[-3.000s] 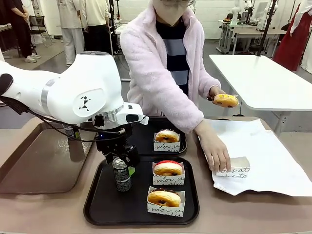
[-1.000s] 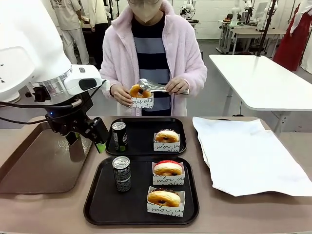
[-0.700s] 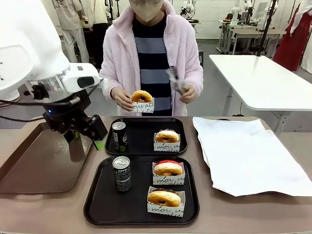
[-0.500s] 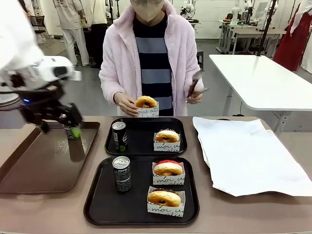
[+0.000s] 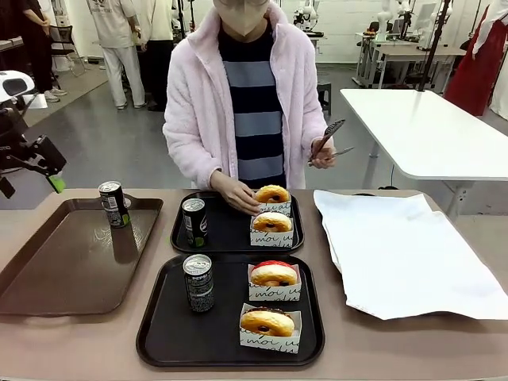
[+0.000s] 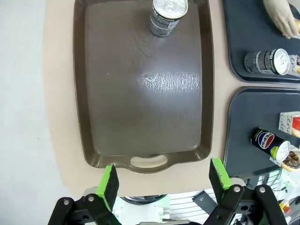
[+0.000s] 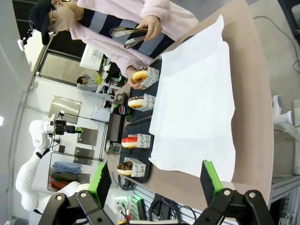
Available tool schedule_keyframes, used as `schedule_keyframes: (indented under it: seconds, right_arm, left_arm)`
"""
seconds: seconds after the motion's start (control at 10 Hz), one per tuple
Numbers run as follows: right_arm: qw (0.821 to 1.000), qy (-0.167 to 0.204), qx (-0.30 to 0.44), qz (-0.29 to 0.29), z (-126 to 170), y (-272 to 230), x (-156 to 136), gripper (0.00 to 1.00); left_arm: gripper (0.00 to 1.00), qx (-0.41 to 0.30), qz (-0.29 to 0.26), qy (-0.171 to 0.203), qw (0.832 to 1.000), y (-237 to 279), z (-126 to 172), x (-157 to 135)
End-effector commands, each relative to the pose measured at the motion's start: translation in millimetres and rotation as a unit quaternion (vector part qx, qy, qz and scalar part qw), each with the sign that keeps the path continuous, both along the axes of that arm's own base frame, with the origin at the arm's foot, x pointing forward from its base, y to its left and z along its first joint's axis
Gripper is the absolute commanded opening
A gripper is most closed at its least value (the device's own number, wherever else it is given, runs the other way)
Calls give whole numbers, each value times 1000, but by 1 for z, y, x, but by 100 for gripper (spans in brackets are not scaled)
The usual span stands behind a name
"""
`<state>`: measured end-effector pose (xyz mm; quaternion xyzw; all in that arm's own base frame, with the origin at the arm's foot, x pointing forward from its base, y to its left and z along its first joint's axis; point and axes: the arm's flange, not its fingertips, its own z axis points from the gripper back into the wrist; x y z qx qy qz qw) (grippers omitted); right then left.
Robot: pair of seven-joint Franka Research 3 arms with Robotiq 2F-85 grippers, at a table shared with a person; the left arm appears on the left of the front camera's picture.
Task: Set up donuts and drinks on trays.
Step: Pick up one Pepsi coke from the Handle tray and place it on the Flat Tray without a Pepsi coke.
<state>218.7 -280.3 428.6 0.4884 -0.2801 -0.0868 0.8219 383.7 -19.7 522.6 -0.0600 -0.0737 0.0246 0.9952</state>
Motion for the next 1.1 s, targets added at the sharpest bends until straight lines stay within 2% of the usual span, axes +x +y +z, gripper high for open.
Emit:
schedule_keyframes:
  seconds: [0.0, 0.4, 0.5, 0.6, 0.7, 0.8, 0.9, 1.0]
  right_arm:
    - [1000, -16, 5, 0, 0, -2, 2, 100]
    - [1000, -16, 5, 0, 0, -2, 2, 100]
    - [1000, -16, 5, 0, 0, -2, 2, 100]
    - [1000, -16, 5, 0, 0, -2, 2, 100]
    - [1000, -16, 5, 0, 0, -2, 2, 100]
    - [1000, -16, 5, 0, 0, -2, 2, 100]
    - [1000, -16, 5, 0, 0, -2, 2, 100]
    - [1000, -16, 5, 0, 0, -2, 2, 100]
  left_arm:
    - [100, 9, -11, 0, 1000, -13, -6, -2]
    - [100, 8, -13, 2, 1000, -13, -3, -1]
    - [100, -104, -47, 86, 990, 0, 10, 22]
    - [100, -214, -61, 159, 962, 20, 15, 42]
    - [100, -324, -91, 224, 914, 45, 12, 64]
    - [100, -379, -117, 233, 888, 63, 4, 78]
    - [100, -398, -145, 211, 881, 76, -5, 91]
    - [100, -458, -161, 197, 852, 93, -13, 100]
